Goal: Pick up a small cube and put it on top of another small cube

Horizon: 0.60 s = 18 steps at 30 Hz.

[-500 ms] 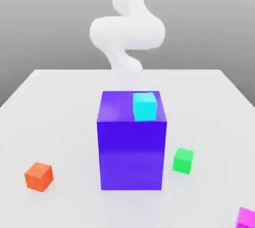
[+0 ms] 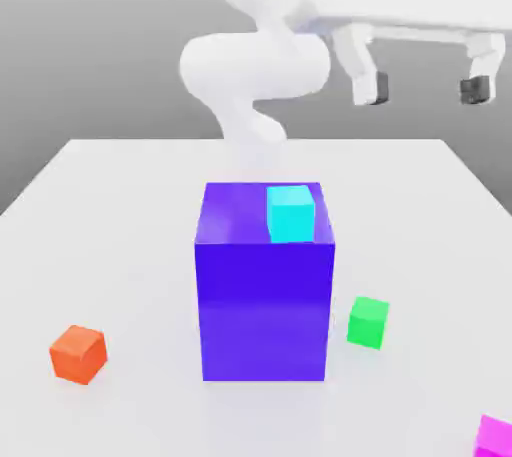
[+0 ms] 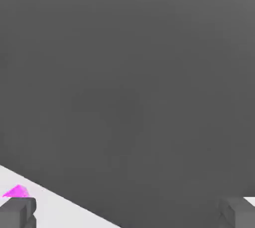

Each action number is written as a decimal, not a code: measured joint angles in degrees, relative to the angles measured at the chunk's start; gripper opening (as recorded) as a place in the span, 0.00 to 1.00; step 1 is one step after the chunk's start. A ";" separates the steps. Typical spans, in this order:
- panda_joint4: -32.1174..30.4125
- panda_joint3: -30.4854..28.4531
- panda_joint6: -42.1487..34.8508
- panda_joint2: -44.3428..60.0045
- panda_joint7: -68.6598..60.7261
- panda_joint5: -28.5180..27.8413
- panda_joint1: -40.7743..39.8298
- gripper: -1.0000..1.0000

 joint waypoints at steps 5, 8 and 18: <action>1.34 1.74 2.38 10.41 -4.45 -1.02 3.28 0.50; 2.15 2.48 3.80 16.67 -6.85 -2.03 4.56 0.50; 5.23 4.37 10.01 37.68 -11.86 -7.52 8.92 0.50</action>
